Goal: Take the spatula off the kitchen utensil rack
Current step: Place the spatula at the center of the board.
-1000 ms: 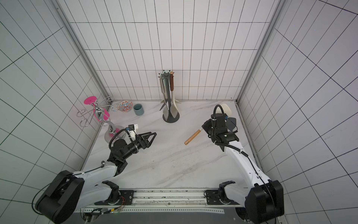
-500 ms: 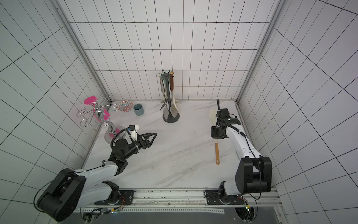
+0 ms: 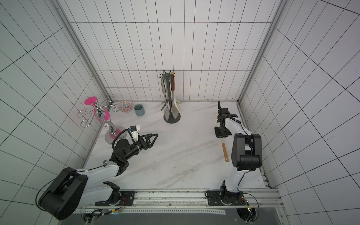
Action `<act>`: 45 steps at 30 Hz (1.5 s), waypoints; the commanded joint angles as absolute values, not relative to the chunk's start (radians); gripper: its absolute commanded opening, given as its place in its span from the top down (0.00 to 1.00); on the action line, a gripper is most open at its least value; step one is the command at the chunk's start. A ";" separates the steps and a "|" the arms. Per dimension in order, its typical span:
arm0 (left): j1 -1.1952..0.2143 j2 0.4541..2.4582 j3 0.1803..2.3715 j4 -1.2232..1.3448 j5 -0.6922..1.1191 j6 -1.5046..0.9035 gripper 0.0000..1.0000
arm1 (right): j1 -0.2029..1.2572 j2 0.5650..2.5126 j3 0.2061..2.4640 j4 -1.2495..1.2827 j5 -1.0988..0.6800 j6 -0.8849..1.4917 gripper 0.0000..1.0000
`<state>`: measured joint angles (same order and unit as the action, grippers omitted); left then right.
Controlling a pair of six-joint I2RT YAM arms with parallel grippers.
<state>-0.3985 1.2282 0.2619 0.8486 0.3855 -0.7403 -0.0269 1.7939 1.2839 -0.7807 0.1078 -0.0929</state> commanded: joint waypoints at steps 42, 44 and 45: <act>-0.407 1.163 0.278 0.817 0.361 -0.686 0.03 | -0.064 1.799 1.307 -0.628 0.123 -0.051 0.55; -0.407 1.140 0.278 0.802 0.358 -0.680 0.03 | -0.053 1.753 1.294 -0.634 0.125 -0.044 0.50; -0.406 1.125 0.279 0.792 0.353 -0.676 0.03 | -0.046 1.723 1.284 -0.637 0.123 -0.039 0.48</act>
<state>-0.4042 1.1610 0.2619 0.8082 0.3698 -0.6971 -0.0570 1.8023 1.2999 -0.6197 0.1238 -0.0463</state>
